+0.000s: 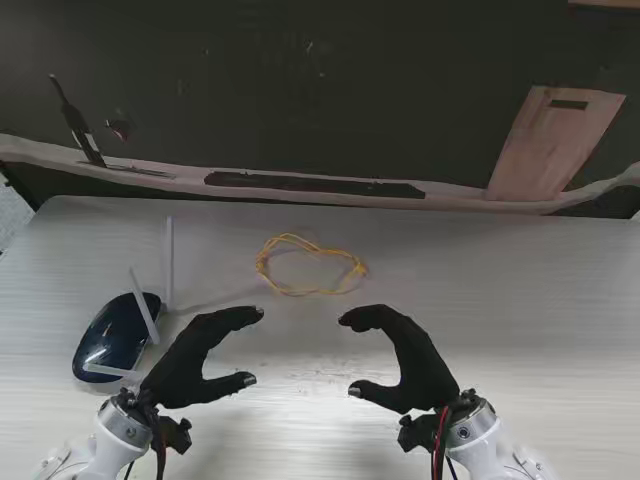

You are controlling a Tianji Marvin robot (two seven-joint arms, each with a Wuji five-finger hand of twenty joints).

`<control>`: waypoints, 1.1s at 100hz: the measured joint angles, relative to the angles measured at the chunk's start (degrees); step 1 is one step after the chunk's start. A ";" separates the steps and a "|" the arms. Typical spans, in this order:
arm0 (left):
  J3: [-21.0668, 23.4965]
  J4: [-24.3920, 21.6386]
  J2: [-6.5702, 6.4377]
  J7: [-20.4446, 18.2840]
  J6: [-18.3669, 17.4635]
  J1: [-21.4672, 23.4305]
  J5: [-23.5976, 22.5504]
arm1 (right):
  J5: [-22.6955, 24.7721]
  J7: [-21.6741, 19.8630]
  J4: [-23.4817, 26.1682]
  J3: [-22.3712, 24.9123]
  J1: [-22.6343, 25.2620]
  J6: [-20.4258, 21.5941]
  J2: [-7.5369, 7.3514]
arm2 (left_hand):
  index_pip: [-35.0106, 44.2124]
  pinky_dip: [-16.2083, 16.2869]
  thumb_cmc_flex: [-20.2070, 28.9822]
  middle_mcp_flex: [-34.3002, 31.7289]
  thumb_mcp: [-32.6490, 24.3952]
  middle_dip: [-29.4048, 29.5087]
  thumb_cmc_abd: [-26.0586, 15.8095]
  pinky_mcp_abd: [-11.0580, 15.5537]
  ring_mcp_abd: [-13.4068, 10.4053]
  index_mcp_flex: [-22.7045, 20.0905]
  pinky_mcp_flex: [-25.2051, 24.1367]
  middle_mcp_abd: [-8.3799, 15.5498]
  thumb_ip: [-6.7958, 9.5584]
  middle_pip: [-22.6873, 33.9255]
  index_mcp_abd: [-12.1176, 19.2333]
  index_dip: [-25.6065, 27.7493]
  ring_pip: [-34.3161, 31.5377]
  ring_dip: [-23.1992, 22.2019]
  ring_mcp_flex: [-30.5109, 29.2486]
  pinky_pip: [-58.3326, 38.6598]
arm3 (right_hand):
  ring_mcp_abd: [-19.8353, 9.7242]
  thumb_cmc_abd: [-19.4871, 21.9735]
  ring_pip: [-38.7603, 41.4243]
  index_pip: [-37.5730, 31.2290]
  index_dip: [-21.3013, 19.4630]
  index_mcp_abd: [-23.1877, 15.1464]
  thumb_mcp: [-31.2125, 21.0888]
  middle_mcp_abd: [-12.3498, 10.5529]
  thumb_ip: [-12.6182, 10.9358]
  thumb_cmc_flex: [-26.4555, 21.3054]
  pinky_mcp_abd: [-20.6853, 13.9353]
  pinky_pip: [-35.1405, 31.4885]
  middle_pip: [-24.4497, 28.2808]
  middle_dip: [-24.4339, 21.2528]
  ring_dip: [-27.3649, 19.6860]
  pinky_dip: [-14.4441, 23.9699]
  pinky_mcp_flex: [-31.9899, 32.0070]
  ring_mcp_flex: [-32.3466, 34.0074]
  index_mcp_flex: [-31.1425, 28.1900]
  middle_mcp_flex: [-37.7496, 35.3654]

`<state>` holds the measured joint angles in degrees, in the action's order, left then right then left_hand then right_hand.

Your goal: Untangle the Ethernet cable and plug it into the router

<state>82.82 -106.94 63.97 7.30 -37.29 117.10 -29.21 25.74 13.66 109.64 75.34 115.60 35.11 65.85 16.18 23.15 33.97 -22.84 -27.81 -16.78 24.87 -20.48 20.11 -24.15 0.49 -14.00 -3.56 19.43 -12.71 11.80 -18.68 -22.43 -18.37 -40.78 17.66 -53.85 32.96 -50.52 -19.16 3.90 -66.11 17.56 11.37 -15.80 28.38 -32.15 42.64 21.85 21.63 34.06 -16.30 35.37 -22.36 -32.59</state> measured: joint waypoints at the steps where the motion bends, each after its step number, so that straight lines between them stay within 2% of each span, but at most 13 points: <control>1: 0.00 -0.01 0.01 0.07 0.01 0.03 -0.06 | -0.04 -0.01 0.00 -0.02 -0.03 -0.02 0.00 | 0.00 0.00 0.00 0.00 0.02 0.00 0.00 0.00 0.00 0.00 0.00 0.00 0.00 0.00 0.00 0.00 0.00 0.00 0.00 0.00 | 0.00 0.00 0.00 0.00 0.00 0.00 0.00 0.00 0.00 0.00 -0.01 0.00 0.00 0.00 0.00 0.01 0.00 0.00 0.00 0.00; 41: 0.32 -0.43 0.11 0.55 0.45 0.97 -1.34 | 1.06 0.75 -0.74 -0.64 -0.79 -2.19 -0.03 | 0.04 0.00 0.00 0.00 0.07 0.00 0.00 0.00 0.00 0.00 0.00 0.00 0.00 0.00 0.01 0.00 0.00 0.00 0.00 0.01 | 0.00 0.23 0.00 0.00 0.01 0.00 0.00 0.00 0.01 -0.05 -0.12 0.30 0.00 0.00 0.00 0.58 -0.01 0.00 -0.06 0.00; 58: -0.03 -0.43 0.11 0.75 0.88 0.86 -1.35 | 4.53 2.13 -2.56 -1.57 -2.63 -6.61 -0.04 | 0.10 0.00 0.00 0.00 0.07 0.00 0.00 0.00 0.00 0.00 0.00 0.00 0.00 0.00 0.02 0.00 0.00 0.00 0.00 0.02 | 0.00 0.91 0.00 0.00 0.01 0.00 1.08 0.00 0.01 -0.72 -0.16 0.68 0.00 0.00 0.00 0.68 -0.06 0.00 -0.25 0.00; 69: -0.12 -0.59 0.11 0.75 1.59 0.96 -1.90 | 4.01 1.83 -4.22 -2.54 -4.07 -9.05 -0.17 | 0.18 0.00 0.00 0.00 0.09 0.00 -0.61 0.00 0.00 0.00 0.00 0.00 0.00 0.00 0.02 0.00 0.00 0.00 0.00 0.03 | 0.00 0.98 0.00 0.09 0.01 0.00 1.98 0.00 0.01 -2.11 -0.19 0.91 0.00 0.00 0.00 0.73 -0.06 0.00 -0.39 0.00; 90: -0.08 -0.44 0.12 0.69 1.68 0.78 -1.52 | 4.28 -0.37 -7.80 -5.96 -9.77 -14.85 -0.64 | 0.21 0.00 0.00 0.00 0.09 0.00 -0.54 0.00 0.00 0.00 0.00 0.00 0.00 0.00 0.02 0.00 0.00 0.00 0.00 0.04 | 0.00 1.65 0.00 0.12 0.03 0.06 2.20 0.00 0.01 -4.21 -0.48 1.18 0.00 0.00 0.00 1.04 -0.06 0.00 -1.04 0.00; 101: -0.07 -0.27 0.14 0.66 1.68 0.70 -1.01 | 4.16 -3.28 -10.50 -8.53 -14.59 -16.78 -1.11 | 0.21 0.00 0.00 0.00 0.09 0.00 -0.54 0.00 0.00 0.00 0.00 0.00 0.00 0.00 0.02 0.00 0.00 0.00 0.00 0.04 | 0.00 1.66 0.00 0.35 0.04 0.16 2.23 0.00 0.01 -4.22 -0.86 1.46 0.00 0.00 0.00 1.10 -0.06 -0.01 -1.79 0.00; 110: 0.04 -0.27 0.16 0.65 1.69 0.77 -0.99 | 3.30 -4.13 -13.13 -11.87 -19.20 -18.38 -1.46 | 0.09 0.00 0.00 0.00 0.35 0.00 -0.54 0.00 0.00 0.90 0.00 0.00 0.00 0.00 0.03 0.00 0.00 0.00 -0.02 0.04 | 0.00 1.66 -0.36 0.67 0.33 0.21 2.22 0.00 0.01 -4.22 -1.54 1.77 0.00 0.00 0.00 1.12 -0.03 -0.48 -1.79 0.00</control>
<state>82.86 -107.21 64.12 7.96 -35.60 117.87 -30.20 29.03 9.52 96.51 63.47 96.40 16.73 64.39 16.27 23.15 33.97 -22.84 -27.45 -16.78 24.34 -20.48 20.11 -23.26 0.49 -14.00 -3.56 19.43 -12.68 11.80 -18.68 -22.43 -18.39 -40.74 17.66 -52.19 32.60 -49.85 -18.83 4.11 -63.89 17.56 11.38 -20.02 26.84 -30.38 42.64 21.85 21.63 35.18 -16.32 34.89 -24.16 -32.59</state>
